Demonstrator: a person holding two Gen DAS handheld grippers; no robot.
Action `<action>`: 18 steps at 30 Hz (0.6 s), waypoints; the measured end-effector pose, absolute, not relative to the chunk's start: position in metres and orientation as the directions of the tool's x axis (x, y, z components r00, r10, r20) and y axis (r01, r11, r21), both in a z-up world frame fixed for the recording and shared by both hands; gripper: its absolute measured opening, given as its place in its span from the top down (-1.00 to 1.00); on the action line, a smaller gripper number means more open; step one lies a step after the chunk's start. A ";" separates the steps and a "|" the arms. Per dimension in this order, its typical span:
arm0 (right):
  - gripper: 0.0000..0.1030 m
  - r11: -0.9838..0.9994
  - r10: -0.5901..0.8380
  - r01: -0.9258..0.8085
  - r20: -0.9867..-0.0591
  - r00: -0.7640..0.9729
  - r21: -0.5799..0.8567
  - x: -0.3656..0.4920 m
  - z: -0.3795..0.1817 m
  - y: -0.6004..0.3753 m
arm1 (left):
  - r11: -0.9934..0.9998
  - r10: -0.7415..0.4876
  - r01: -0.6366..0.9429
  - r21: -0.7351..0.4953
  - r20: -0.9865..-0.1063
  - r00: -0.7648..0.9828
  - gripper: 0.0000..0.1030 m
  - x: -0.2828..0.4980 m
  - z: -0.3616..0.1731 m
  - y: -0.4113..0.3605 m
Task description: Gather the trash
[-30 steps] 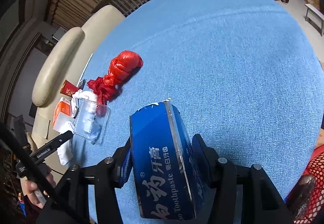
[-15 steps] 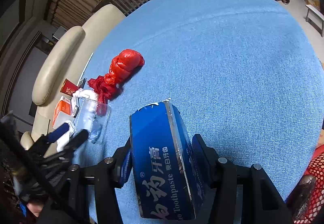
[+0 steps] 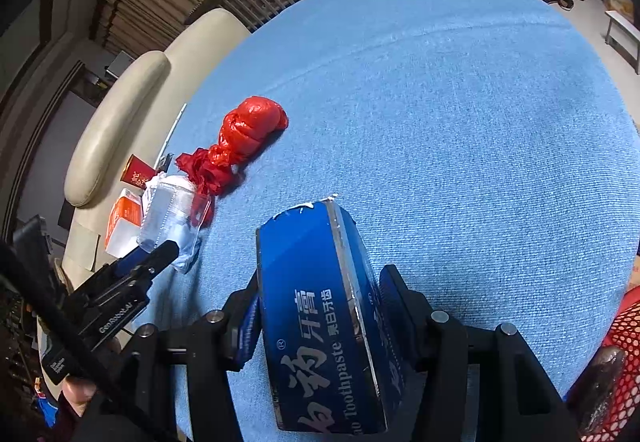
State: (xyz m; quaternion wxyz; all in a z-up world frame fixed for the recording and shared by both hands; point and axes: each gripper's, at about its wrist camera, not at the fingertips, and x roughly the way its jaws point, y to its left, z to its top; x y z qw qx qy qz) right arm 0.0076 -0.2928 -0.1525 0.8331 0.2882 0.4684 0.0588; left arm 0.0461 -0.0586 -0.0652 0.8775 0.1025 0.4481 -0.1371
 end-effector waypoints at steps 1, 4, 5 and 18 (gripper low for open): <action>-0.12 0.828 0.368 0.170 -0.747 0.554 0.534 0.007 -0.152 -0.291 | 0.941 -0.161 0.336 0.045 -0.813 0.560 -0.02 0.046 -0.064 -0.057; -0.12 0.838 0.360 0.163 -0.751 0.553 0.521 0.007 -0.150 -0.286 | 0.938 -0.198 0.346 0.013 -0.800 0.566 -0.03 0.039 -0.054 -0.053; -0.12 0.840 0.359 0.159 -0.751 0.554 0.519 0.007 -0.149 -0.285 | 0.937 -0.209 0.349 0.003 -0.796 0.568 -0.03 0.038 -0.051 -0.052; -0.08 0.870 0.332 0.112 -0.738 0.587 0.481 -0.002 -0.120 -0.267 | 0.920 -0.289 0.388 -0.052 -0.761 0.581 -0.03 0.003 -0.019 -0.043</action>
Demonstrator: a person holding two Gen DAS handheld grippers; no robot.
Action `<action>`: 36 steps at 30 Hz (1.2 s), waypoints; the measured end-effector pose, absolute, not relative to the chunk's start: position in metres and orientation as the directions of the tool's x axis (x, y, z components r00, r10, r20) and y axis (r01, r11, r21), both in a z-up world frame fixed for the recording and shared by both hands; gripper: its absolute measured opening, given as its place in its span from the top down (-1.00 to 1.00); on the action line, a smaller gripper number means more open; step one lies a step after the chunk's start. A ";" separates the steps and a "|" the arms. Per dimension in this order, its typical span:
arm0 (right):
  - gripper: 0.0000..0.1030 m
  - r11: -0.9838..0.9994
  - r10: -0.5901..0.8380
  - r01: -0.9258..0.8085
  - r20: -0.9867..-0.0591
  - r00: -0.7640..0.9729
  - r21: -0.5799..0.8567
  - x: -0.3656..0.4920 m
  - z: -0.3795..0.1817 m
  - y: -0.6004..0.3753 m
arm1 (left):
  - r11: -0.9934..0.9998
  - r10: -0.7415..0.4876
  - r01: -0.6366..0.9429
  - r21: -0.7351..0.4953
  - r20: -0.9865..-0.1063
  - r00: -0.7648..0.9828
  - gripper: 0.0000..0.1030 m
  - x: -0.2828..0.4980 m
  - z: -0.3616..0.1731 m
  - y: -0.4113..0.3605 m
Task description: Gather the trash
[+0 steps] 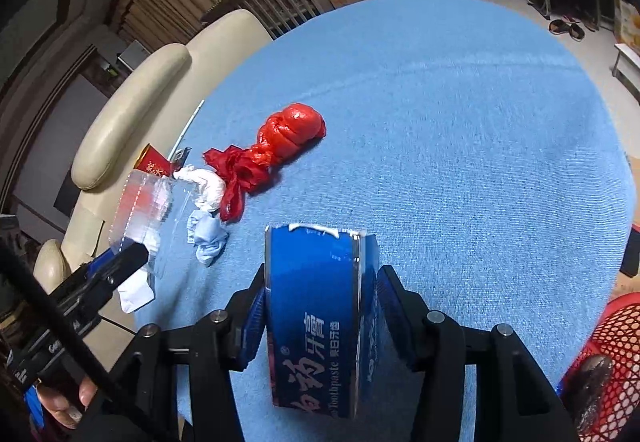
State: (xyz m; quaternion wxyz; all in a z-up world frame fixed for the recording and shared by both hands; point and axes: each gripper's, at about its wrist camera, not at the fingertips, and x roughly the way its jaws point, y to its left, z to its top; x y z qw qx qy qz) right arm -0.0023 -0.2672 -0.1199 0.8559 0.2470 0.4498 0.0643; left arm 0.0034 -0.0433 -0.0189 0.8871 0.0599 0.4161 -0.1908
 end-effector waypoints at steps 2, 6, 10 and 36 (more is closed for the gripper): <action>-0.08 0.871 0.328 0.112 -0.738 0.590 0.478 -0.006 -0.117 -0.267 | 0.916 -0.291 0.398 -0.050 -0.765 0.575 -0.03 -0.004 -0.021 -0.043; -0.08 0.876 0.318 0.112 -0.737 0.597 0.469 -0.013 -0.110 -0.266 | 0.913 -0.291 0.405 -0.050 -0.775 0.561 -0.03 -0.015 -0.025 -0.042; -0.08 0.878 0.310 0.113 -0.732 0.606 0.465 -0.020 -0.104 -0.267 | 0.917 -0.280 0.396 -0.037 -0.768 0.576 -0.03 -0.021 -0.021 -0.041; -0.11 0.903 0.302 0.069 -0.742 0.599 0.424 -0.030 -0.090 -0.240 | 0.932 -0.243 0.361 -0.015 -0.767 0.594 -0.03 -0.033 -0.020 -0.028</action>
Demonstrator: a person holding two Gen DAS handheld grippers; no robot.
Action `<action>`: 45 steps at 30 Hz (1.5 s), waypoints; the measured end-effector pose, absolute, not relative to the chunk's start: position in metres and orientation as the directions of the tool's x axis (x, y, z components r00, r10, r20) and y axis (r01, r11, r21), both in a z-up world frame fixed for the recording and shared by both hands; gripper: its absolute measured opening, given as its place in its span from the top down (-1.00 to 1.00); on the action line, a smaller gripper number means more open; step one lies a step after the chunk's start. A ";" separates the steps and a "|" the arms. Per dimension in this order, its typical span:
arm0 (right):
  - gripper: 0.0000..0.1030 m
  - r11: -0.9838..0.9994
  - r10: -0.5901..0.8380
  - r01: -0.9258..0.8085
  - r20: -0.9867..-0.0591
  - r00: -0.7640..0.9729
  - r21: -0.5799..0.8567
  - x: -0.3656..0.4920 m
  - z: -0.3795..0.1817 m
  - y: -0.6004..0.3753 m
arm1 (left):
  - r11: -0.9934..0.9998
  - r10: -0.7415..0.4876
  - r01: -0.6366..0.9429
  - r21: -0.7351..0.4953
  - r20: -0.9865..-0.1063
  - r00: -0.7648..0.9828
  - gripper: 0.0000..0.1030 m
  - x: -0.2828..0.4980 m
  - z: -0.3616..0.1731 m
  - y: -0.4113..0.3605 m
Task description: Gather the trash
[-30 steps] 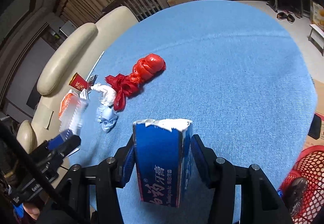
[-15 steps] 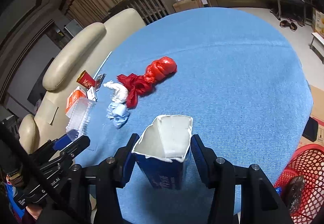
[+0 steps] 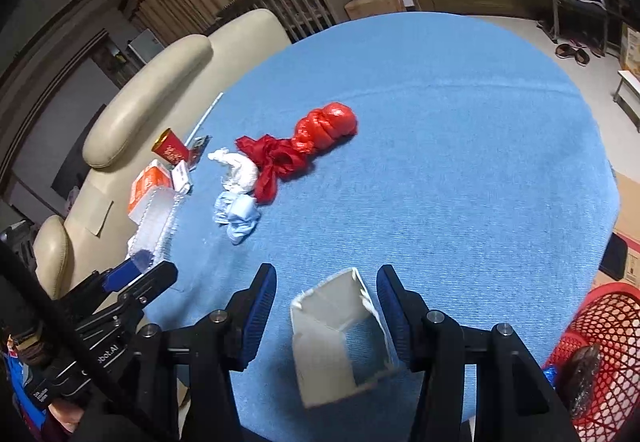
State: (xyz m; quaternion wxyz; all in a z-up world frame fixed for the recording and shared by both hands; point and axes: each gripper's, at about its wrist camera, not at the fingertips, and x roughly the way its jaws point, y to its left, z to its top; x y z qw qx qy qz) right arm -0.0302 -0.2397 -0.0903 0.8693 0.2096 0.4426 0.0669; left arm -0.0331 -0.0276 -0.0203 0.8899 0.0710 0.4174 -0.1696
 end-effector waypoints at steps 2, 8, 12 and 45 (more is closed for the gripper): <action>-0.12 0.898 0.307 0.076 -0.741 0.597 0.434 -0.032 -0.091 -0.245 | 0.932 -0.240 0.363 -0.011 -0.768 0.593 -0.03 -0.033 -0.021 -0.029; -0.34 0.877 0.315 0.088 -0.703 0.638 0.473 -0.051 -0.087 -0.266 | 0.935 -0.235 0.355 -0.012 -0.770 0.593 -0.03 -0.033 -0.021 -0.027; -0.34 0.882 0.327 0.049 -0.684 0.652 0.468 -0.068 -0.086 -0.265 | 0.937 -0.233 0.348 -0.019 -0.778 0.583 -0.03 -0.032 -0.024 -0.026; 0.10 0.949 0.231 0.000 -0.695 0.681 0.316 -0.078 -0.095 -0.235 | 0.935 -0.232 0.353 -0.022 -0.791 0.566 -0.03 -0.037 -0.028 -0.026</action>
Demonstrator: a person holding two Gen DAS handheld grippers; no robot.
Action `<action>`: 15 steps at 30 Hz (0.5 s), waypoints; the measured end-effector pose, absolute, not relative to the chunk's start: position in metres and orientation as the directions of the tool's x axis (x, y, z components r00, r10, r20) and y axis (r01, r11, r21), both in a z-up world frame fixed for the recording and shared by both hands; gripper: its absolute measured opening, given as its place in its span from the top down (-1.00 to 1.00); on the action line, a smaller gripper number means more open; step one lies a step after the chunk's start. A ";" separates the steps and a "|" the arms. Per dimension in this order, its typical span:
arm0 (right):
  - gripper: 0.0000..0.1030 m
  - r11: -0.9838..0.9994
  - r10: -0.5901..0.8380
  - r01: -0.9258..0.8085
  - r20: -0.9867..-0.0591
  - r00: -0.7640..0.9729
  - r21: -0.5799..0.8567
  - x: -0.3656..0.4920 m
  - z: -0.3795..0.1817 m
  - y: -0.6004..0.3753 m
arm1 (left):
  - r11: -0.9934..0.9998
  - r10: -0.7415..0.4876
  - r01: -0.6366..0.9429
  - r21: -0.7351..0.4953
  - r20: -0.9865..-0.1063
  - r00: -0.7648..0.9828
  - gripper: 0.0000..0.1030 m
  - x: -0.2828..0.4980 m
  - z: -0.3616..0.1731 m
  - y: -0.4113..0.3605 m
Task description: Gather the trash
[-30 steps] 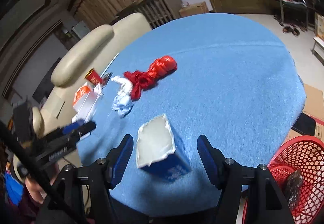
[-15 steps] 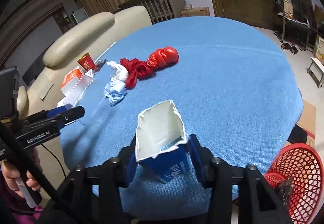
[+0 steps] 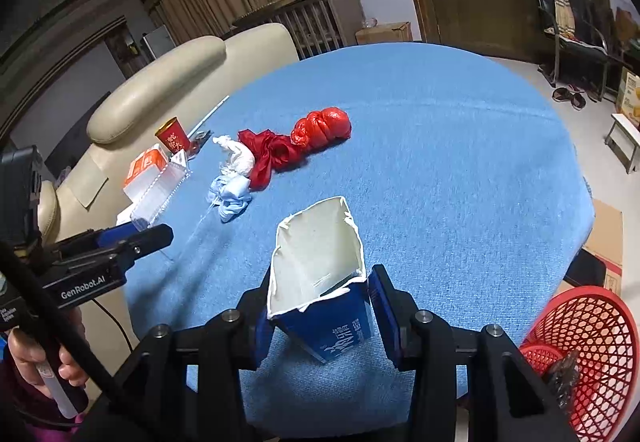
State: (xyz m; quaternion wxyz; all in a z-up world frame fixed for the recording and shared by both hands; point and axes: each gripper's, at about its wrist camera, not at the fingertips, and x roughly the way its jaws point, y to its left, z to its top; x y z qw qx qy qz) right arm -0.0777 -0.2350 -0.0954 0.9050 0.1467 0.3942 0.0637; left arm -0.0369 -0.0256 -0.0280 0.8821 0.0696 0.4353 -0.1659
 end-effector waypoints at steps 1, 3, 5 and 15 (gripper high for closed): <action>0.10 0.948 0.232 0.000 -0.694 0.682 0.317 -0.078 -0.095 -0.235 | 0.934 -0.231 0.356 -0.018 -0.790 0.567 -0.03 -0.038 -0.028 -0.027; 0.10 0.947 0.235 -0.001 -0.689 0.686 0.322 -0.078 -0.094 -0.236 | 0.932 -0.232 0.361 -0.014 -0.790 0.568 -0.03 -0.039 -0.027 -0.029; 0.10 0.945 0.235 -0.001 -0.682 0.692 0.326 -0.078 -0.092 -0.236 | 0.931 -0.235 0.366 -0.014 -0.790 0.566 -0.03 -0.039 -0.026 -0.030; 0.10 0.930 0.249 0.018 -0.667 0.702 0.367 -0.079 -0.089 -0.246 | 0.925 -0.233 0.380 0.000 -0.789 0.568 -0.03 -0.043 -0.024 -0.037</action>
